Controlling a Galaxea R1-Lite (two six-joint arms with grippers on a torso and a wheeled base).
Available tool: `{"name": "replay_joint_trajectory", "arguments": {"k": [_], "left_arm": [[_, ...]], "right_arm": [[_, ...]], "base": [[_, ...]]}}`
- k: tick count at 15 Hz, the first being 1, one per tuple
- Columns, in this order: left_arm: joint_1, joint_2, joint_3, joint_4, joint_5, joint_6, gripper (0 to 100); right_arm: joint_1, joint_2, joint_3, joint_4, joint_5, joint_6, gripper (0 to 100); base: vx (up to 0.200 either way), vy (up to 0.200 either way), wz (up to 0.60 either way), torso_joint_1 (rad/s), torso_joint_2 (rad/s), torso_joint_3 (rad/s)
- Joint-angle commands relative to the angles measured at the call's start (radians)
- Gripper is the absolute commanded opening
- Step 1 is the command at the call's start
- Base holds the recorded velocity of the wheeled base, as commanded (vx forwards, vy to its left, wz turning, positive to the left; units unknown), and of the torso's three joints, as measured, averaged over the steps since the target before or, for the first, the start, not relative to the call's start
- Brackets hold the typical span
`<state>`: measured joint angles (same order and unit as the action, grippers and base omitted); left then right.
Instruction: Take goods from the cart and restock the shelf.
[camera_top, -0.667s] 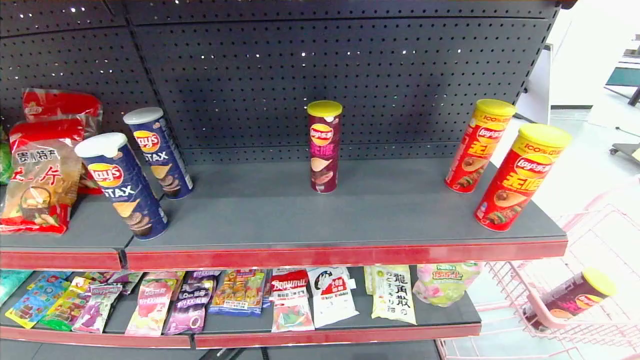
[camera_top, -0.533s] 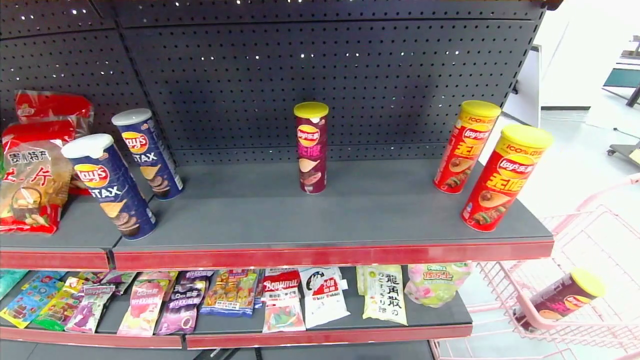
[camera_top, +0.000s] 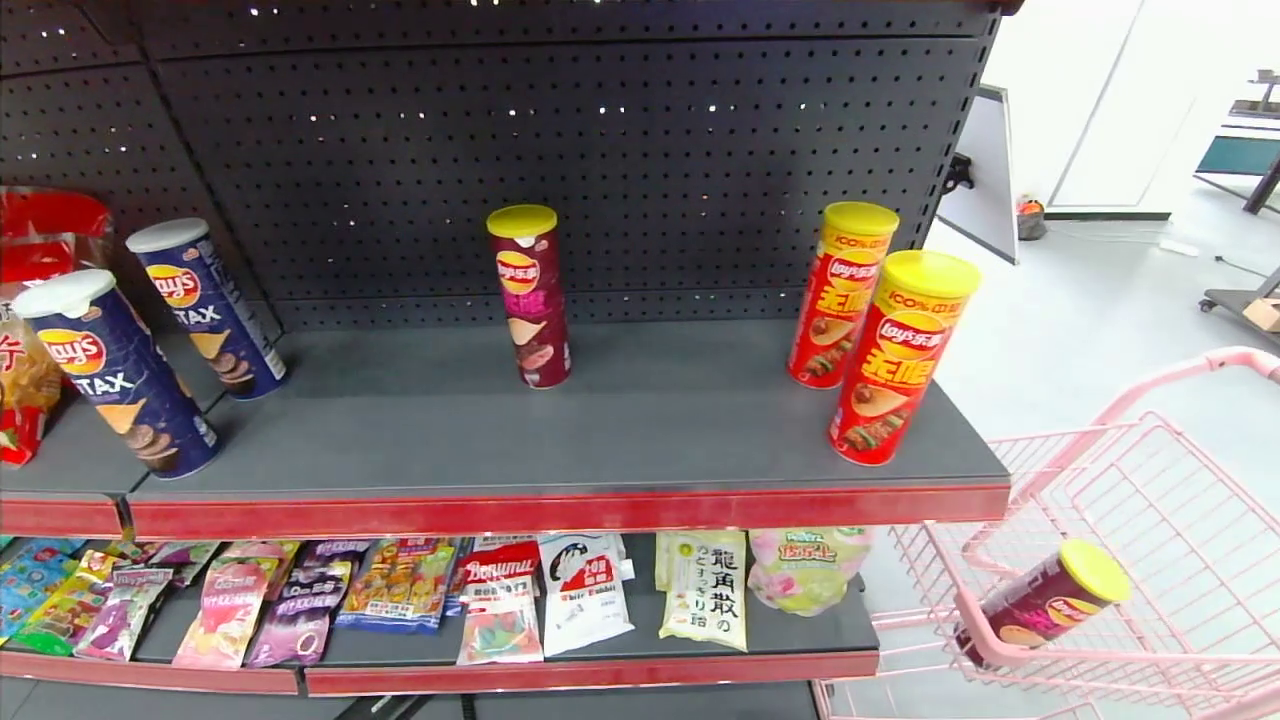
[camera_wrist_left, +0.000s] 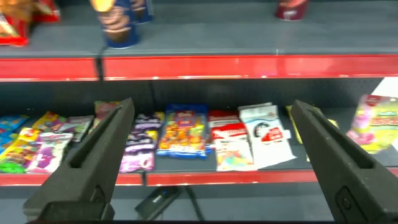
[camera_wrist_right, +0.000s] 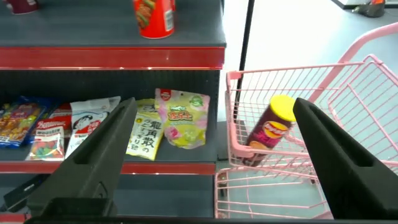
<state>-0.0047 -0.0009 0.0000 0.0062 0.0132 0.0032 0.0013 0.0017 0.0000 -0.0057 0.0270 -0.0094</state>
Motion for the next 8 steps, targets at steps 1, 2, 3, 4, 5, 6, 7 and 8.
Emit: {"name": "replay_joint_trajectory", "arguments": {"k": [1, 2, 3, 4, 5, 6, 7, 8], "left_arm": [[0.0, 0.001, 0.0, 0.0, 0.001, 0.0, 100], [0.0, 0.001, 0.0, 0.0, 0.001, 0.0, 100], [0.0, 0.001, 0.0, 0.0, 0.001, 0.0, 100], [0.0, 0.001, 0.0, 0.0, 0.001, 0.0, 100], [0.0, 0.001, 0.0, 0.0, 0.001, 0.0, 100], [0.0, 0.001, 0.0, 0.0, 0.001, 0.0, 100], [0.0, 0.001, 0.0, 0.0, 0.001, 0.0, 100], [0.0, 0.001, 0.0, 0.0, 0.001, 0.0, 100]], "right_arm": [[0.0, 0.0, 0.0, 0.0, 0.001, 0.0, 100], [0.0, 0.0, 0.0, 0.0, 0.001, -0.001, 100], [0.0, 0.0, 0.0, 0.0, 0.001, -0.001, 100], [0.0, 0.0, 0.0, 0.0, 0.001, -0.001, 100], [0.0, 0.0, 0.0, 0.0, 0.001, -0.001, 100], [0.0, 0.0, 0.0, 0.0, 0.001, 0.0, 100], [0.0, 0.0, 0.0, 0.0, 0.001, 0.0, 100], [0.0, 0.0, 0.0, 0.0, 0.001, 0.0, 100]], "base": [[0.0, -0.2, 0.0, 0.007, 0.0, 0.007], [0.0, -0.2, 0.0, 0.002, 0.0, 0.002], [0.0, -0.2, 0.0, -0.002, 0.0, 0.002], [0.0, -0.2, 0.0, 0.002, 0.0, 0.002], [0.0, -0.2, 0.0, 0.007, 0.01, -0.002], [0.0, -0.2, 0.0, -0.002, 0.0, 0.002], [0.0, -0.2, 0.0, 0.002, 0.0, -0.007], [0.0, -0.2, 0.0, -0.002, 0.0, 0.002]]}}
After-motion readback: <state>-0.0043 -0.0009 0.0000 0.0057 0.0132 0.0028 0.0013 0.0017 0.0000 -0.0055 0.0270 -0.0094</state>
